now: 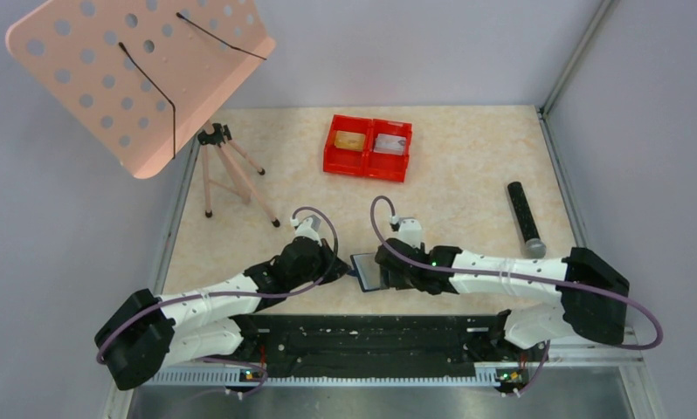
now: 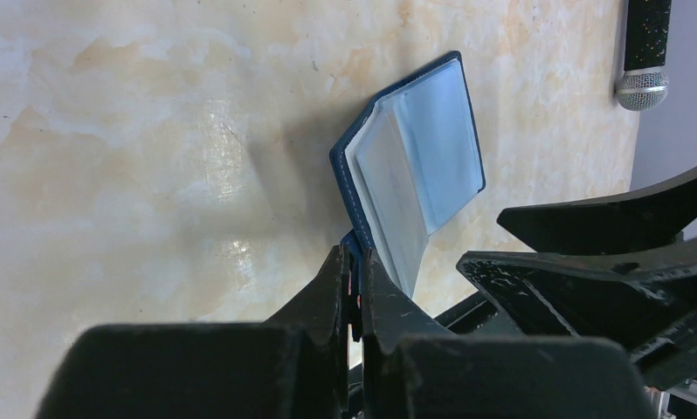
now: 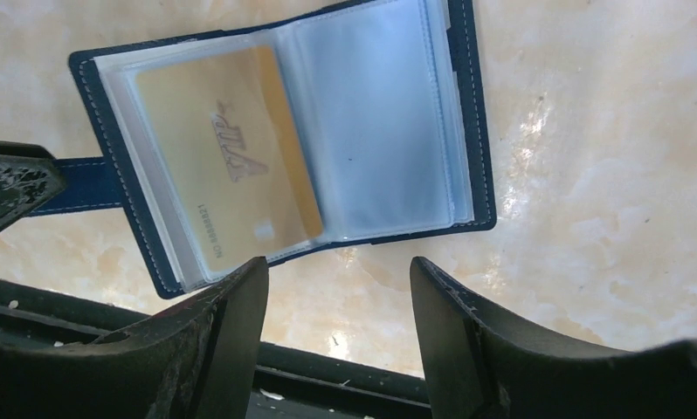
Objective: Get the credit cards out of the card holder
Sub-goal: Remove the credit card from the card holder.
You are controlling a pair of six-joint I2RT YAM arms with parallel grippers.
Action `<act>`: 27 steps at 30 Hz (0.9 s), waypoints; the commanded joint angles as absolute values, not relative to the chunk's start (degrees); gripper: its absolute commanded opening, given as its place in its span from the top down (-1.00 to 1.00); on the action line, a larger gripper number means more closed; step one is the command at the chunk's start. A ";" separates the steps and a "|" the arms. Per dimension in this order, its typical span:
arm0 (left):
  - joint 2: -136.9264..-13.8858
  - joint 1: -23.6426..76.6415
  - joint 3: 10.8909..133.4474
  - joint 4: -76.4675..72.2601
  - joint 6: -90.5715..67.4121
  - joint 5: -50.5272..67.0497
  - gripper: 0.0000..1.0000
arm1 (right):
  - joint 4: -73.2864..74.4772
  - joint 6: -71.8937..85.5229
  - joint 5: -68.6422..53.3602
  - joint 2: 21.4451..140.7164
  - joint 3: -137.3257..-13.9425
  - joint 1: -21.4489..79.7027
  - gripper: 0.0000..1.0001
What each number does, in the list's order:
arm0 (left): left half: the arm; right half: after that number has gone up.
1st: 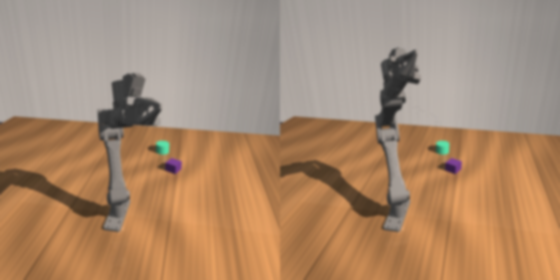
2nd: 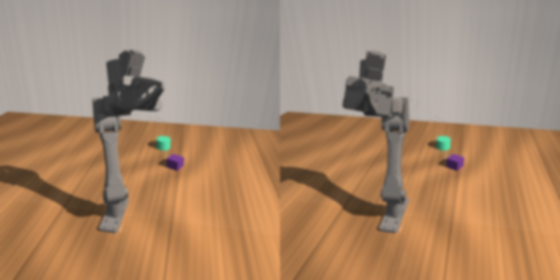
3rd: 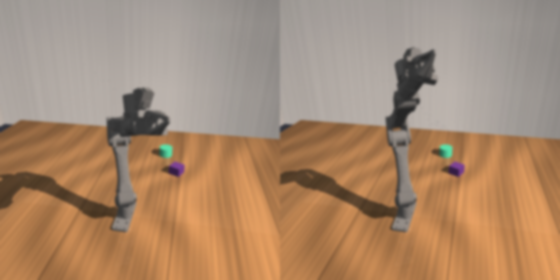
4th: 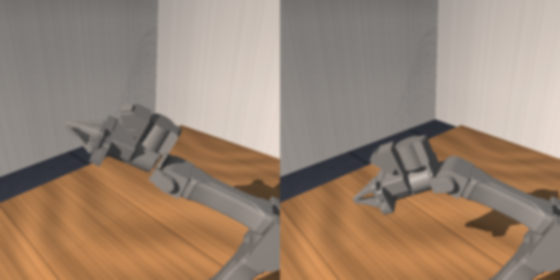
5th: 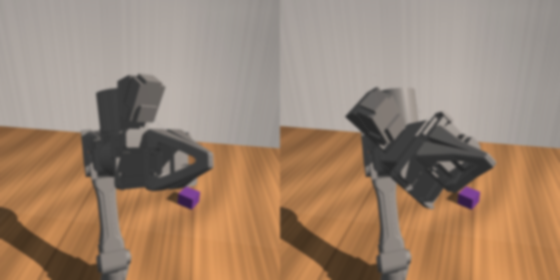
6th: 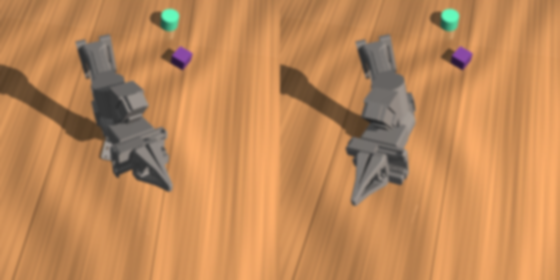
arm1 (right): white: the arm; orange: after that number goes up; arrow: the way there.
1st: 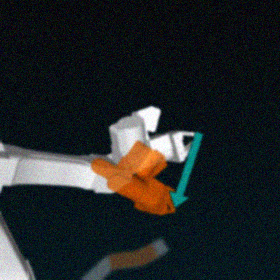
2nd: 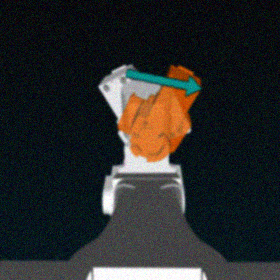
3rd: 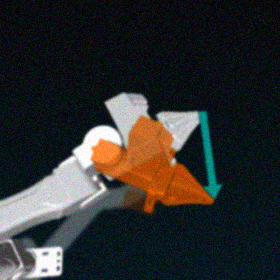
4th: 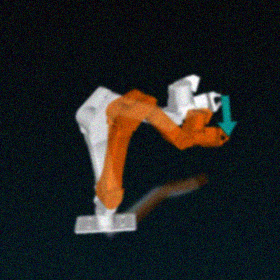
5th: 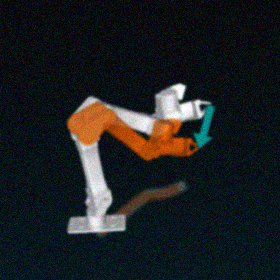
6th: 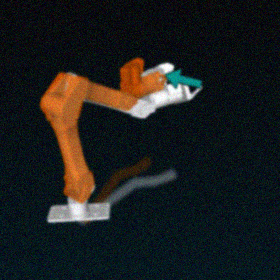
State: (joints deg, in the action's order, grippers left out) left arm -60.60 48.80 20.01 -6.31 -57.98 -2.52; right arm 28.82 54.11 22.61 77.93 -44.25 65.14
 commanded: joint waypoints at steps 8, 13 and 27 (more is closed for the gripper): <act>-59.67 48.87 20.39 -8.29 -57.56 -1.68 1.00 | 17.69 40.43 18.65 70.41 -41.50 65.67 -0.31; -59.53 48.87 20.56 -8.03 -57.64 -1.51 1.00 | 15.56 40.03 16.33 74.37 -42.95 65.66 -0.34; -58.98 48.87 20.74 -7.47 -57.39 -1.41 1.00 | 12.51 39.76 13.37 82.25 -46.12 65.71 -0.34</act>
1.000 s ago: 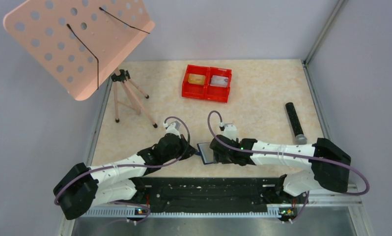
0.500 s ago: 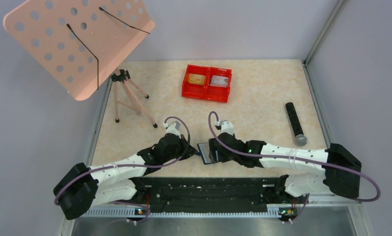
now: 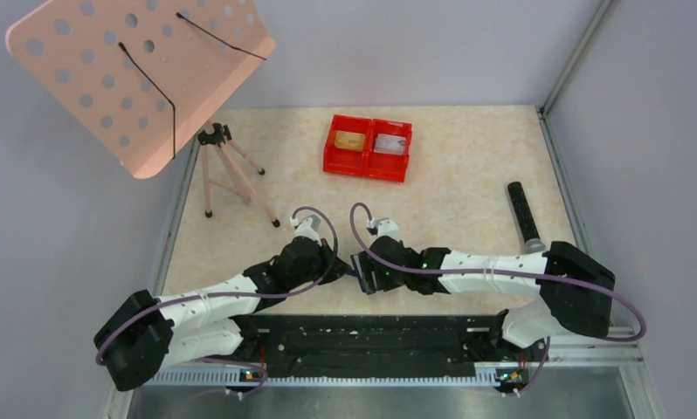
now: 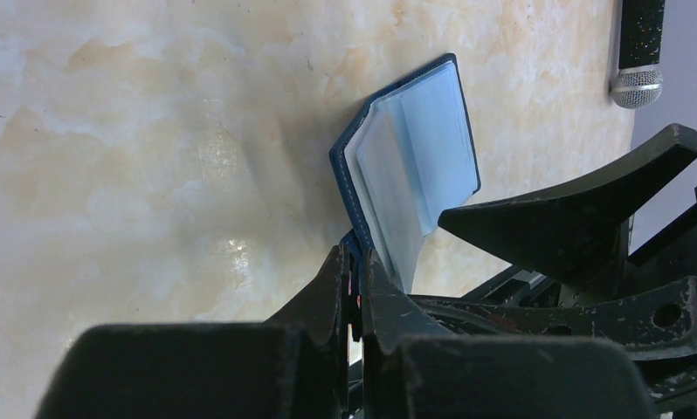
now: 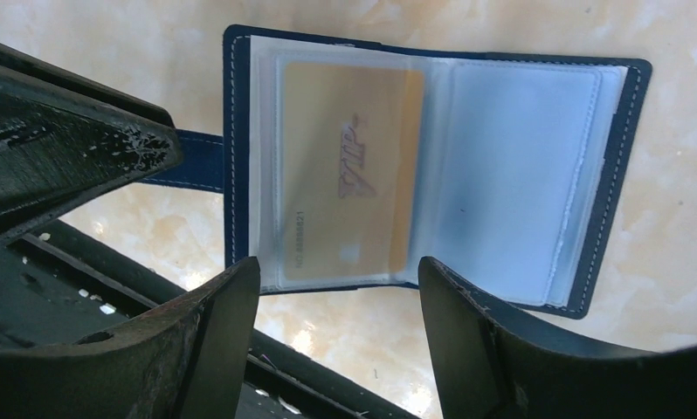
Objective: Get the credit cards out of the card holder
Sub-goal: Remove the credit card from the card holder.
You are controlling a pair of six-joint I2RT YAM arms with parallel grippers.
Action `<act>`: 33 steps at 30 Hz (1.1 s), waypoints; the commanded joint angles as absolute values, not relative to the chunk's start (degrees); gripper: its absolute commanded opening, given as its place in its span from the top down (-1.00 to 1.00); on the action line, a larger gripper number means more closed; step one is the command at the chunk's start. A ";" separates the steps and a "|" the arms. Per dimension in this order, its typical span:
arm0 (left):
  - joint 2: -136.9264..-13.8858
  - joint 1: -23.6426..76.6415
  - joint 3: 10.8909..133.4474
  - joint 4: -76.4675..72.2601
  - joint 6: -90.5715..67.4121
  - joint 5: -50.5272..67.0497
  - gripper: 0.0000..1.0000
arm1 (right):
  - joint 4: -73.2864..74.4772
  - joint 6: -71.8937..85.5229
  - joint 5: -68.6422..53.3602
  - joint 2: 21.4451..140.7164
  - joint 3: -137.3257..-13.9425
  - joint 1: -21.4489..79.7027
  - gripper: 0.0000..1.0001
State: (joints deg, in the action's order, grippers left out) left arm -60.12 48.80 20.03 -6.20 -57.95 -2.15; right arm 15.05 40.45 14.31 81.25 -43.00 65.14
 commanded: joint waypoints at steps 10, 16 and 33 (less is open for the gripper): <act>-58.90 48.87 20.52 -7.62 -57.30 -1.41 1.00 | 13.46 39.87 15.00 82.56 -46.58 65.70 -0.32; -59.03 48.87 20.57 -7.65 -57.30 -1.57 1.00 | 15.23 39.76 16.63 82.53 -46.76 65.69 -0.25; -60.56 50.10 20.12 -9.22 -59.38 -0.28 1.00 | 25.48 42.19 24.15 84.09 -48.13 65.66 -0.16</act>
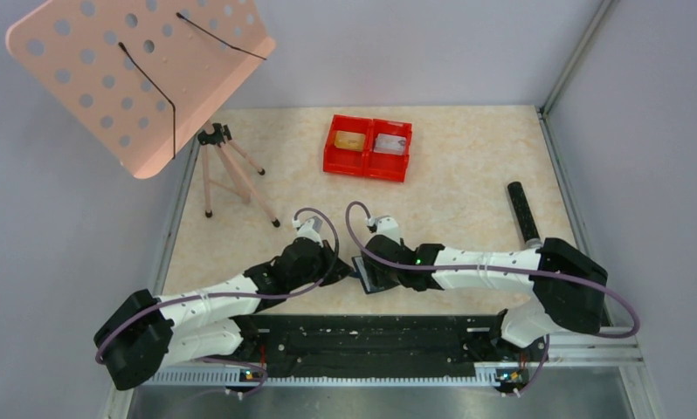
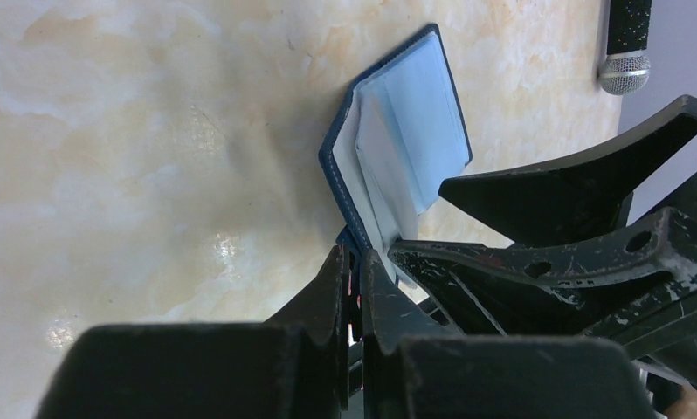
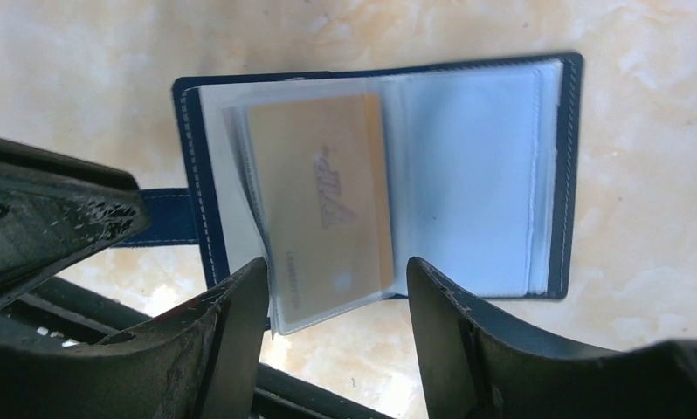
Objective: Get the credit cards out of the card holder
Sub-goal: Remove the credit card from the card holder.
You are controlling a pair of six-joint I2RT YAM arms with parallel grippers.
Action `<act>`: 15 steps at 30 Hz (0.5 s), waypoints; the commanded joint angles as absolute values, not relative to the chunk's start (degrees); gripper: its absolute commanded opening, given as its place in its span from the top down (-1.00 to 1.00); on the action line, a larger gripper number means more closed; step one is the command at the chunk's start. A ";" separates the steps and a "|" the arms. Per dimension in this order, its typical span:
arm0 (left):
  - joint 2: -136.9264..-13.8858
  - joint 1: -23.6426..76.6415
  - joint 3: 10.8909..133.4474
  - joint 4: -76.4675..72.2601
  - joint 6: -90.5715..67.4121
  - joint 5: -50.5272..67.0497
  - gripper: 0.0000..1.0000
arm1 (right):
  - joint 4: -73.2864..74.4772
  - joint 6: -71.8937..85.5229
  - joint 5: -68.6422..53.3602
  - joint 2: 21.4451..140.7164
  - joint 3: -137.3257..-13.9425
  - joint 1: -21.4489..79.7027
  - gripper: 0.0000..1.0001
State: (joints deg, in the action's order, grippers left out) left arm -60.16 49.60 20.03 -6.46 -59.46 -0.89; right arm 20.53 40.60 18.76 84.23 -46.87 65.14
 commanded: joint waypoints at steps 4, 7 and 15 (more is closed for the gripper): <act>-61.11 50.10 20.34 -8.76 -58.12 -0.30 1.00 | 27.50 43.92 27.29 82.30 -47.11 65.71 -0.16; -59.80 50.10 19.19 -8.92 -59.01 -0.31 1.00 | 28.99 44.90 28.13 80.62 -46.39 65.68 -0.15; -57.83 50.01 19.75 -4.10 -55.88 -2.41 1.00 | 30.40 43.51 28.62 75.85 -43.92 63.22 -0.16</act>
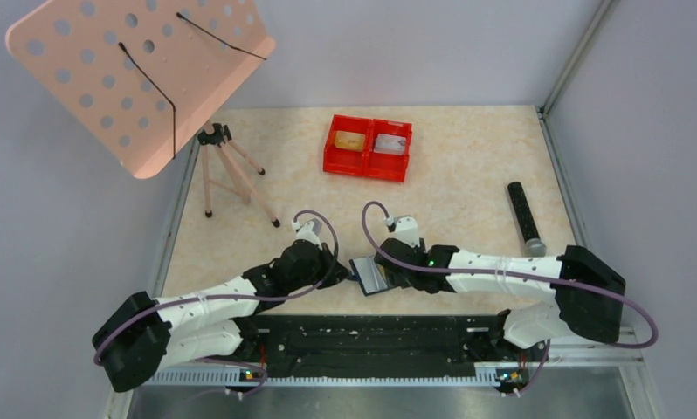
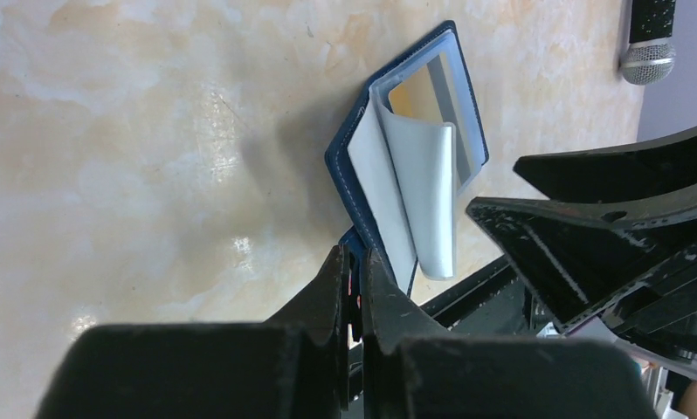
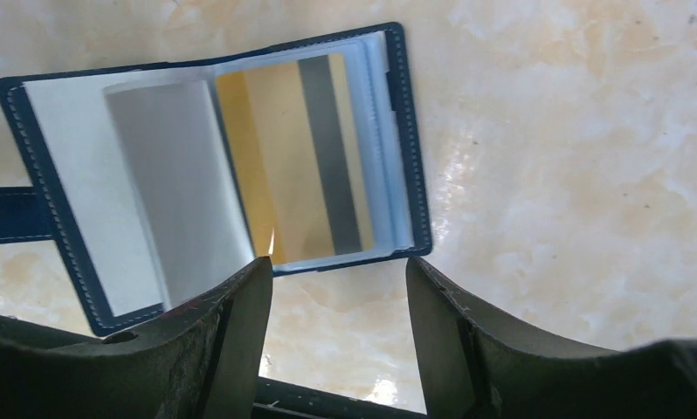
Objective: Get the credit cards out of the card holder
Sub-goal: Remove the credit card from the card holder.
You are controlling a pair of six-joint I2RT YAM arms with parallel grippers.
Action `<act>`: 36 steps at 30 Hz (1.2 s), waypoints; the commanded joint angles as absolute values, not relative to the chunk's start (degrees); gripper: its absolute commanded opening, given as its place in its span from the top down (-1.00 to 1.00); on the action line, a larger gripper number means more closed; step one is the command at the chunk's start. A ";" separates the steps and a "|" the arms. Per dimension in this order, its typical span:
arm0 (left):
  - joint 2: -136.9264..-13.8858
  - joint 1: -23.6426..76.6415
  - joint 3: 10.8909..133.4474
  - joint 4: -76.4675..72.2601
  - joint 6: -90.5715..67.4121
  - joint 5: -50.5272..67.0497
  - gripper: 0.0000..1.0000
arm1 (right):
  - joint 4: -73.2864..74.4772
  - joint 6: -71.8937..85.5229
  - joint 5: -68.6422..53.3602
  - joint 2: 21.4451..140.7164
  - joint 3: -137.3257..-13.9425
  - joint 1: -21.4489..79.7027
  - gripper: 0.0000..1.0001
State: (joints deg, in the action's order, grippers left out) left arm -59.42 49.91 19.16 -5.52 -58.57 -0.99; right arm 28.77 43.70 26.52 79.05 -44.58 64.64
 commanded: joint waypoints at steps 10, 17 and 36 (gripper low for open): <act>-63.57 49.63 27.52 4.07 -45.37 -2.24 0.95 | 21.68 38.02 16.25 66.86 -39.87 56.51 -0.12; -69.91 48.02 38.81 11.56 -41.02 -3.62 0.43 | 6.42 41.15 4.47 66.14 -33.84 55.45 0.03; -76.64 52.81 43.86 0.61 -53.13 11.55 0.44 | -0.77 41.79 -1.99 67.98 -29.57 47.15 0.37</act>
